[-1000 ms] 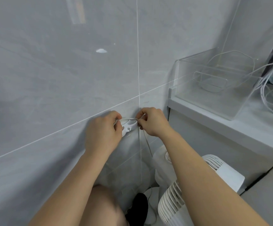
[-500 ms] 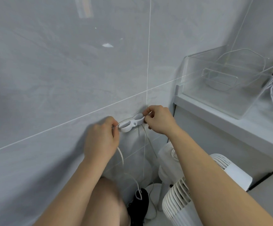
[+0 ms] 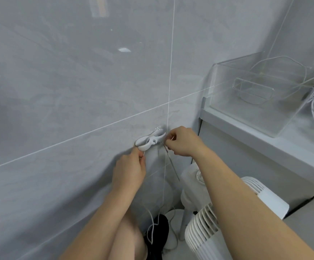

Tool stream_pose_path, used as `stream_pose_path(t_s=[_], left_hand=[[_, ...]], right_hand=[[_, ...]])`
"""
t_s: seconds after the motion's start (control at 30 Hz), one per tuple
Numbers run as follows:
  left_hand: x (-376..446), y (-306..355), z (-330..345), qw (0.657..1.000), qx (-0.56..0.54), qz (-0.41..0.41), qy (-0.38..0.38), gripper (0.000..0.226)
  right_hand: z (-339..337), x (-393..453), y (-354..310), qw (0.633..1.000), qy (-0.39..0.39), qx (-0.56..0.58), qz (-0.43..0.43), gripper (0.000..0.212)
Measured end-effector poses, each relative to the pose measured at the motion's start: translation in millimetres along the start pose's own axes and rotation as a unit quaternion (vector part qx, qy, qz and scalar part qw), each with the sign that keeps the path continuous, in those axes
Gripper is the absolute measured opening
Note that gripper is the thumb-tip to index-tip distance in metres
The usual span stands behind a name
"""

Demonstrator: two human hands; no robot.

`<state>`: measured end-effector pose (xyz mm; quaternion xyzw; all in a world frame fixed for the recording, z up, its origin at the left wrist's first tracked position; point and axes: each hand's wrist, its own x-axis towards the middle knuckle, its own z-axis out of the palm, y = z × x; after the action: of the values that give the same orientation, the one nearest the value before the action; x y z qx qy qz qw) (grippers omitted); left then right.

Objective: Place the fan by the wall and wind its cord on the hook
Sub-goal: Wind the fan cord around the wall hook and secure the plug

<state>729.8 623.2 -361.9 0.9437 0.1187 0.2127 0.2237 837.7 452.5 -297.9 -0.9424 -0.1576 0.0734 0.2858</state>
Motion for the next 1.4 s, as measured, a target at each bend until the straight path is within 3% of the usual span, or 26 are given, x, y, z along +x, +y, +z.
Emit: stream_pose_path(t_s=[0.1,0.2,0.3,0.43,0.83,1.0,1.4], left_hand=[[0.3,-0.2,7.1,0.999,-0.036,-0.018,-0.018,0.019],[0.3,1.8,7.6,0.998,-0.039,-0.026,-0.036,0.036],[2.8,5.3,9.5,0.997,-0.033,-0.044,-0.056,0.040],[-2.8,11.1,5.4,0.995,-0.031,-0.062,-0.072,0.037],[-3.4,-3.3,-7.8,0.992,-0.055,-0.062,-0.096,0.026],[-3.1,-8.3,-10.0,0.991,-0.058,-0.065,-0.098,0.025],[-4.2,-6.3,-6.8,0.996,-0.024,-0.054,-0.062,0.036]], right_hand=[[-17.8,-8.8,3.4,0.991,-0.029,-0.121,0.044,0.025],[-34.1,-35.0,3.2,0.949,-0.132,-0.269,0.099,0.062],[-30.9,-54.8,8.9,0.922,-0.202,-0.300,0.141,0.095],[-12.9,-75.9,19.9,0.918,-0.199,-0.309,0.150,0.117],[-9.0,-85.6,-10.0,0.914,-0.207,-0.332,0.106,0.085],[-2.7,-81.9,-23.1,0.915,-0.222,-0.326,0.088,0.096],[9.2,-59.5,-17.8,0.905,-0.266,-0.320,0.082,0.091]])
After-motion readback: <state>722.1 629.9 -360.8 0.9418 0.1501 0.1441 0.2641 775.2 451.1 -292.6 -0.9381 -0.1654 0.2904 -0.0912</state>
